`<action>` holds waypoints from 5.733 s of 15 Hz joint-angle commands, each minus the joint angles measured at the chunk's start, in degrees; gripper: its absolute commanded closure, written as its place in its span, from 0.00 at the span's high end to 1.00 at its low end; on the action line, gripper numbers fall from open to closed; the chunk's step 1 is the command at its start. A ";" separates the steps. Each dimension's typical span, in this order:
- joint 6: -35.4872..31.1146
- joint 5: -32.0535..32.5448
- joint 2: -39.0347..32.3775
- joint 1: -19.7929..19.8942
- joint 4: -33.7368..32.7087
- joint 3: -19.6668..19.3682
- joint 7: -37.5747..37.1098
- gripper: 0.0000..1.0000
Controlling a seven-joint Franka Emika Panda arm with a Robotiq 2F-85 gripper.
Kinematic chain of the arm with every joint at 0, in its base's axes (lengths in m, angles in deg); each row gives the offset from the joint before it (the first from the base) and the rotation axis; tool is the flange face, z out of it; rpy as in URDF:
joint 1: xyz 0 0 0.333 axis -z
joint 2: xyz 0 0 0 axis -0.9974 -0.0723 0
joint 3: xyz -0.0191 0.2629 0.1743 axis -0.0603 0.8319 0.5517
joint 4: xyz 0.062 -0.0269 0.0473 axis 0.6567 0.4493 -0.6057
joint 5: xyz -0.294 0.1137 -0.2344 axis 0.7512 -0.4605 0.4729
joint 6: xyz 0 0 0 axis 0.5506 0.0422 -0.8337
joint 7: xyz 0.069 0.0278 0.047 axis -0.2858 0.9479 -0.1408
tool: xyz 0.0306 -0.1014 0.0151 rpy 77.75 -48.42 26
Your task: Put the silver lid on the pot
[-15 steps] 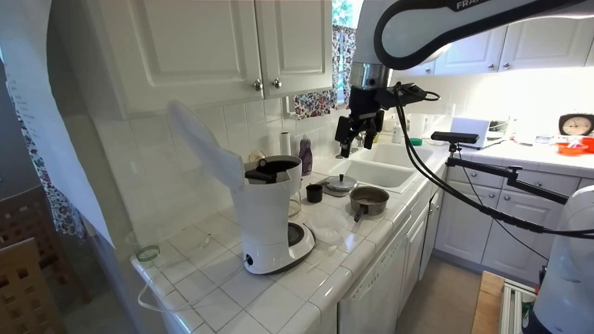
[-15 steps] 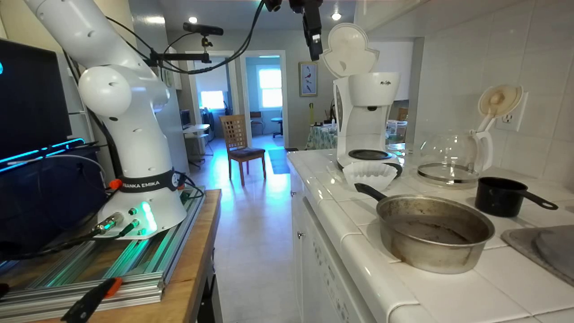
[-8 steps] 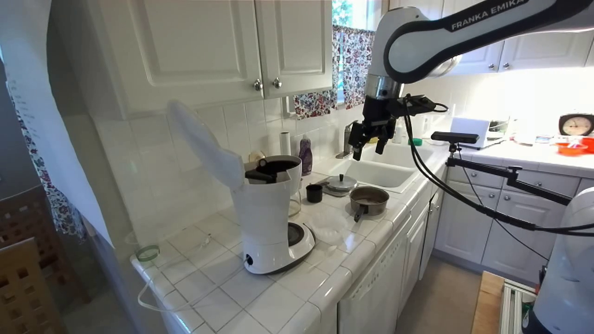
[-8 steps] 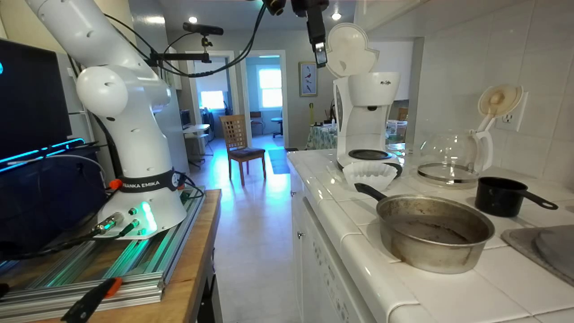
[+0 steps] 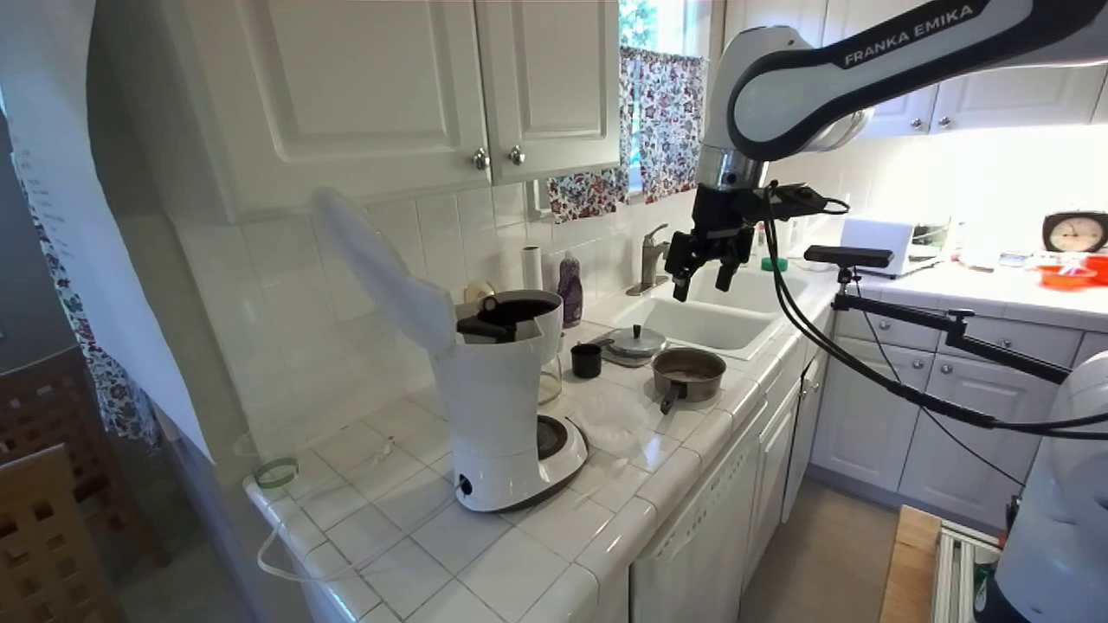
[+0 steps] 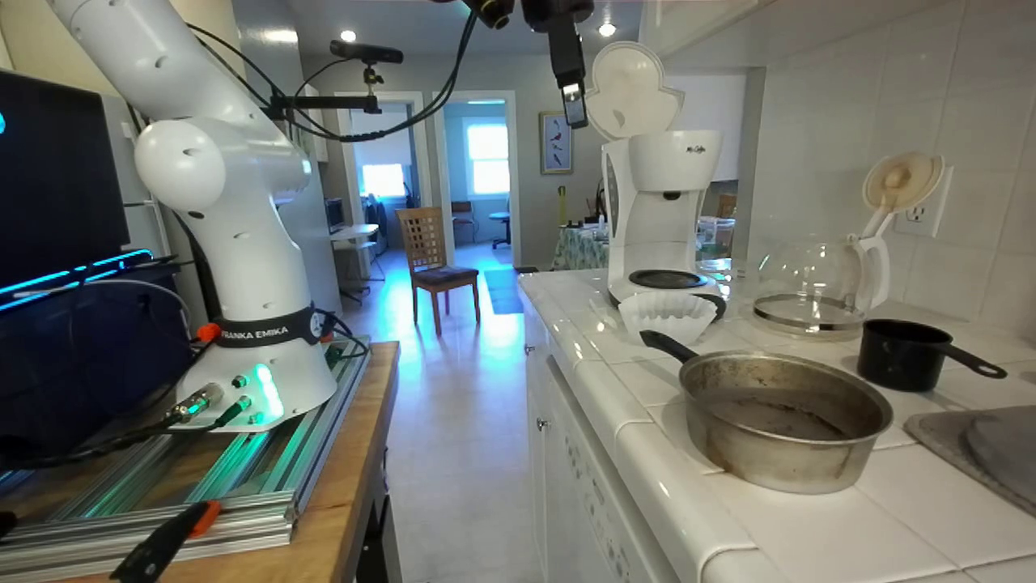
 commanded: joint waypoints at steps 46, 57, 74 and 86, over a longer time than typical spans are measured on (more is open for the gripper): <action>-16.89 -2.55 -25.47 9.35 -13.60 -14.62 19.21 1.00; -21.74 -8.66 -38.21 11.35 -22.79 -13.24 30.51 1.00; -28.40 -10.81 -40.88 14.34 -23.67 -12.35 28.64 1.00; -21.97 -15.01 -50.86 19.20 -36.43 -9.39 32.57 1.00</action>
